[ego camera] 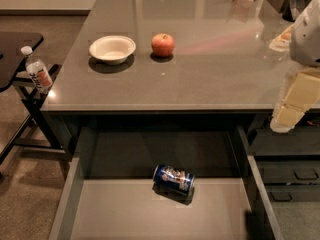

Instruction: Pick pepsi can from top drawer and place on counter

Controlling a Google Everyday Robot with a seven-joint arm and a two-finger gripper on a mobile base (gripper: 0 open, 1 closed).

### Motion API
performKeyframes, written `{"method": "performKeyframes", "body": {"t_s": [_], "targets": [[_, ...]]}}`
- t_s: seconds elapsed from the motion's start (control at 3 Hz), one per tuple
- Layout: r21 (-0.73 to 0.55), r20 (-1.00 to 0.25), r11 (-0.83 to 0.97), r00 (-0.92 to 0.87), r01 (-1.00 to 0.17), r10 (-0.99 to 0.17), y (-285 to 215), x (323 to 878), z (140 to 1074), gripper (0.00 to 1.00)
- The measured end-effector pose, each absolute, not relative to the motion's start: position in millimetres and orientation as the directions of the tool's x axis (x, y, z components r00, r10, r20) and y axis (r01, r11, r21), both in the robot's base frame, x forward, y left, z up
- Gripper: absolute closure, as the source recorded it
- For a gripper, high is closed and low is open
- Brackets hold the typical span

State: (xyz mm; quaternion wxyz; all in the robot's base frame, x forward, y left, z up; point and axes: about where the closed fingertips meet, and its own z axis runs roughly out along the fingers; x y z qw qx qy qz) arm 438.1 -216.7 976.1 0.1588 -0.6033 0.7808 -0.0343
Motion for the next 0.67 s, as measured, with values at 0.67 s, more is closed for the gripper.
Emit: {"method": "performKeyframes", "body": {"t_s": [0.67], "targets": [[-0.206,-0.253,0.257,-0.202,-0.944,-0.946,-209.8,424.6,944.2,0.0]]}}
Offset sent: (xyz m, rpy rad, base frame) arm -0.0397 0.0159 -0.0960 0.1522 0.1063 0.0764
